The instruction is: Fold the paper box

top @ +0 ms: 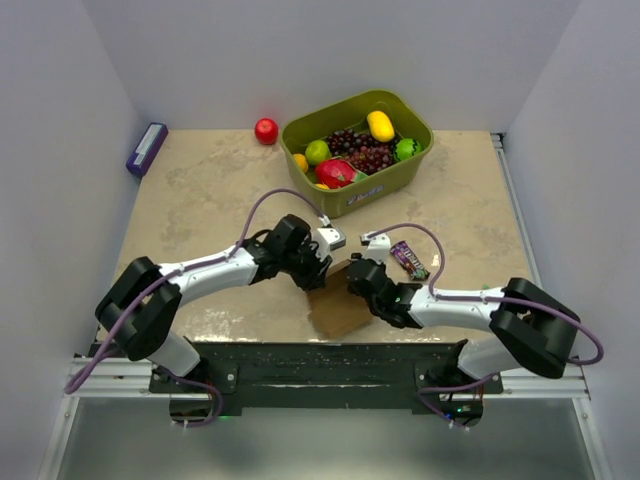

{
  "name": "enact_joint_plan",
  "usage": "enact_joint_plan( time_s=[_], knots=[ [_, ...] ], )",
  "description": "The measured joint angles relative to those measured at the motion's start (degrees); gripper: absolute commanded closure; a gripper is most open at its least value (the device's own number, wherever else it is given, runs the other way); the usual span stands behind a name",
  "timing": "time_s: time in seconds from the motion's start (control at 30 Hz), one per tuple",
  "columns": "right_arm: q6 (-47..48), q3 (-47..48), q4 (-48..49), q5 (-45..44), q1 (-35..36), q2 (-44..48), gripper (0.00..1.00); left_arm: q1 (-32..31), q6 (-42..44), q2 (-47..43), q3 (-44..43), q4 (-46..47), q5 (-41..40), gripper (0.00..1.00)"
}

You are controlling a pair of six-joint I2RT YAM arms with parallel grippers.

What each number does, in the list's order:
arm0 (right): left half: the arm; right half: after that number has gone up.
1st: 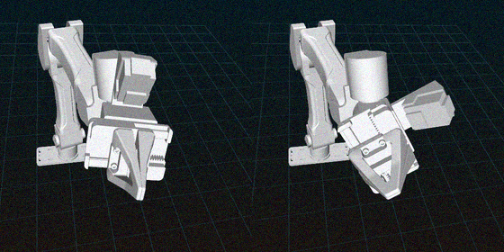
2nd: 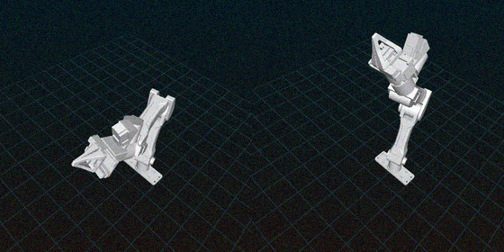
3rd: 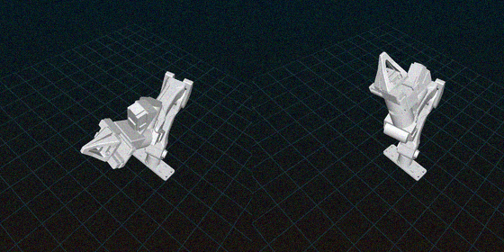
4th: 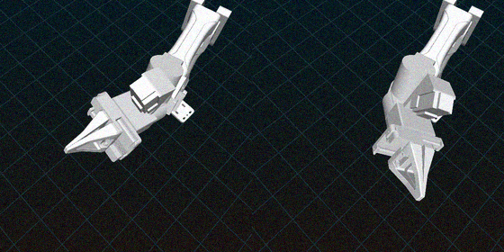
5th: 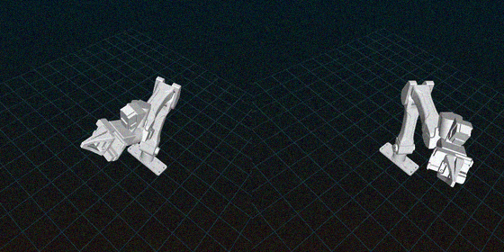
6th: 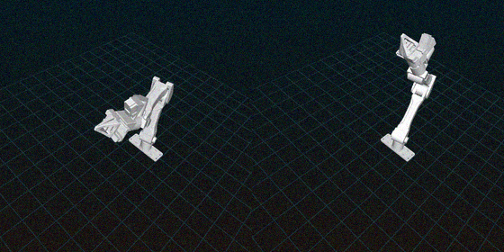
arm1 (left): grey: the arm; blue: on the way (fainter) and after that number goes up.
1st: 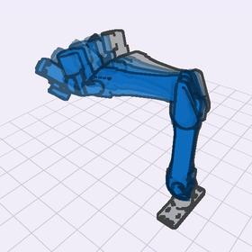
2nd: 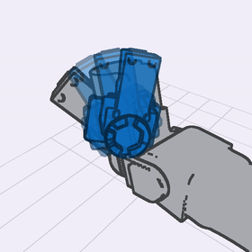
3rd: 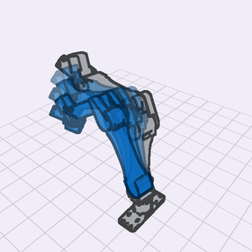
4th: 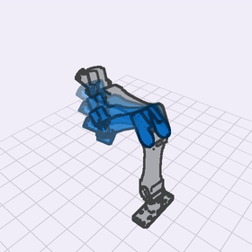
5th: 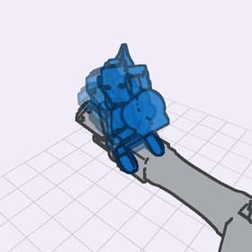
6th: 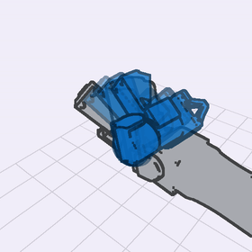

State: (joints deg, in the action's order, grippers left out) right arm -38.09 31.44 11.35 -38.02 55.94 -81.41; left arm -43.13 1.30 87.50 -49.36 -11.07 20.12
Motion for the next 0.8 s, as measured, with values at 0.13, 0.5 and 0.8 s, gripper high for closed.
enact_joint_plan(
  time_s=[0.13,0.5,0.8],
  knots=[
    [-0.20,-1.99,-3.34,0.55,-0.44,5.49,0.41,0.31,-1.14,0.81,-0.04,-0.68,1.11,0.78],
    [0.33,-0.46,-17.40,2.34,-1.64,22.34,0.22,2.80,-4.31,2.67,-0.26,-3.67,0.22,0.76],
    [-8.55,3.80,-31.23,9.57,-1.64,27.63,0.22,3.54,-5.79,2.67,-0.26,-4.46,-0.15,0.75]
  ],
)
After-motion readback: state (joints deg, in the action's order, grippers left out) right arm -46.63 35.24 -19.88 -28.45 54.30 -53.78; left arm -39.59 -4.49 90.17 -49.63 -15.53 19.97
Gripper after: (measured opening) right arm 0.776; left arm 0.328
